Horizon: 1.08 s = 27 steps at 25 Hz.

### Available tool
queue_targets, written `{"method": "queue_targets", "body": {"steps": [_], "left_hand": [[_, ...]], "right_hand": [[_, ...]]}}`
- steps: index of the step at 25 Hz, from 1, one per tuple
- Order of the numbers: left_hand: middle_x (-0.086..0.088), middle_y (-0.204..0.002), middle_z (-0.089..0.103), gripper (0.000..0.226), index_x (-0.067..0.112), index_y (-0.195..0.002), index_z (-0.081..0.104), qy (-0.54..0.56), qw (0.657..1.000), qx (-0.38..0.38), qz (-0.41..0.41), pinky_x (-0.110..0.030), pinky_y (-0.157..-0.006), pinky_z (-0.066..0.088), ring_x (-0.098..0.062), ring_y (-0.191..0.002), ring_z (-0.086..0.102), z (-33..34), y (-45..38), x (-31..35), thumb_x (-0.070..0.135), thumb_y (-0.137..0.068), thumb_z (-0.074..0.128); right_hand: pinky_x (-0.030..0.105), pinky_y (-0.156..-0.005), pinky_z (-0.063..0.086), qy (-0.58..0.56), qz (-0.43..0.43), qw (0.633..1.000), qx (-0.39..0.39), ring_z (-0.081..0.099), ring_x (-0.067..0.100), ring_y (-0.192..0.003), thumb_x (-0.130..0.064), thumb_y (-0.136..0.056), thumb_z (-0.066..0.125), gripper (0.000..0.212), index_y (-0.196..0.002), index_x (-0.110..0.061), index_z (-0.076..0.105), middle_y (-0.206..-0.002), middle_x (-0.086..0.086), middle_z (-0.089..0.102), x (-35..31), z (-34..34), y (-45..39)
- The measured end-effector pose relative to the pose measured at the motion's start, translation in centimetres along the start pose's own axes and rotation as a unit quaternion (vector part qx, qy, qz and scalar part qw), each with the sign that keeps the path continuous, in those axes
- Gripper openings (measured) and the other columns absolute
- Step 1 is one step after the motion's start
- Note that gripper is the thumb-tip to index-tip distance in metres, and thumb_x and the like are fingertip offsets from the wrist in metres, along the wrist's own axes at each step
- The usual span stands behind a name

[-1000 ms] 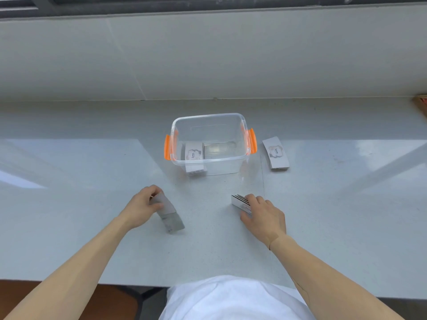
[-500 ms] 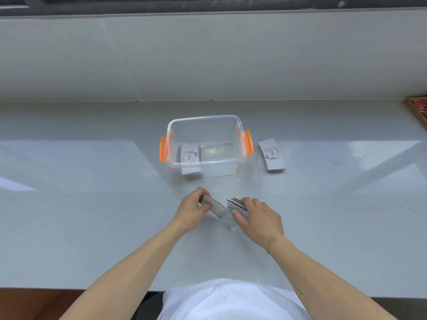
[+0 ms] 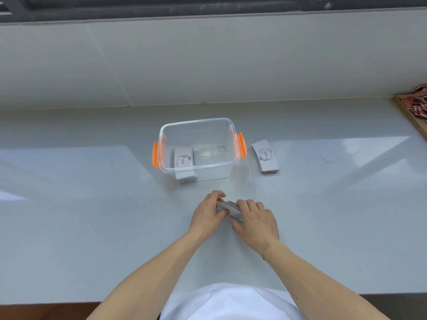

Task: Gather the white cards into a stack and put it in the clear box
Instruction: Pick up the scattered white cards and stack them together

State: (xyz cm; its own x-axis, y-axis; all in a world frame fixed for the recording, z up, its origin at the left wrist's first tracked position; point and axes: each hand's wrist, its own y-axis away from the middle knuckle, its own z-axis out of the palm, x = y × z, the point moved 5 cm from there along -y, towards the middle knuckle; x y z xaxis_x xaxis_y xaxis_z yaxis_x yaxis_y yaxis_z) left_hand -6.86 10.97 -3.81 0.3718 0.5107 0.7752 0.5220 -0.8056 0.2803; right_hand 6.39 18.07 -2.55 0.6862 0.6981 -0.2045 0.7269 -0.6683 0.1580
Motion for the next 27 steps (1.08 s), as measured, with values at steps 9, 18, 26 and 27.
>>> {"method": "queue_targets", "body": {"steps": [9,18,26,27], "left_hand": [[0.007,-0.135,0.053,0.062,0.029,-0.14,0.034,-0.117,0.992,-0.031,0.02,-0.039,-0.096,0.038,-0.025,-0.118,0.04,2.7,0.7,0.4,0.014,-0.083,0.051],[-0.007,-0.105,0.057,0.048,0.036,-0.128,0.043,-0.045,0.998,-0.033,-0.011,-0.038,-0.087,0.047,-0.028,-0.102,0.056,1.6,0.6,0.7,0.009,-0.089,0.05],[0.004,-0.107,0.056,0.031,0.019,-0.111,0.063,0.016,0.994,0.018,0.11,-0.024,-0.085,0.048,-0.006,-0.096,0.057,-2.9,1.8,2.5,-0.001,-0.088,0.055],[0.004,-0.106,0.053,0.032,0.019,-0.113,0.062,-0.001,0.99,0.029,0.136,-0.022,-0.081,0.048,-0.005,-0.092,0.056,-3.2,2.2,3.1,-0.001,-0.089,0.054]], "right_hand": [[0.04,-0.074,0.049,0.018,0.011,0.999,0.037,0.058,0.028,-0.102,-0.035,-0.076,0.066,0.05,-0.122,-0.019,0.056,-0.121,0.001,0.06,-0.6,-0.4,0.2],[0.036,-0.081,0.037,-0.028,-0.01,0.999,-0.019,0.051,0.024,-0.101,-0.028,-0.094,0.049,0.026,-0.12,-0.025,0.05,-0.107,-0.004,0.059,-0.1,-0.4,-0.4],[0.034,-0.073,0.05,-0.363,0.034,0.931,-0.035,0.06,0.015,-0.085,-0.022,-0.087,0.063,0.021,-0.103,-0.031,0.055,-0.09,-0.012,0.067,-0.8,-2.6,-0.8],[0.032,-0.07,0.049,-0.379,0.036,0.924,-0.032,0.06,0.014,-0.08,-0.021,-0.087,0.063,0.021,-0.101,-0.032,0.053,-0.085,-0.014,0.066,-1.1,-2.6,-0.8]]}}
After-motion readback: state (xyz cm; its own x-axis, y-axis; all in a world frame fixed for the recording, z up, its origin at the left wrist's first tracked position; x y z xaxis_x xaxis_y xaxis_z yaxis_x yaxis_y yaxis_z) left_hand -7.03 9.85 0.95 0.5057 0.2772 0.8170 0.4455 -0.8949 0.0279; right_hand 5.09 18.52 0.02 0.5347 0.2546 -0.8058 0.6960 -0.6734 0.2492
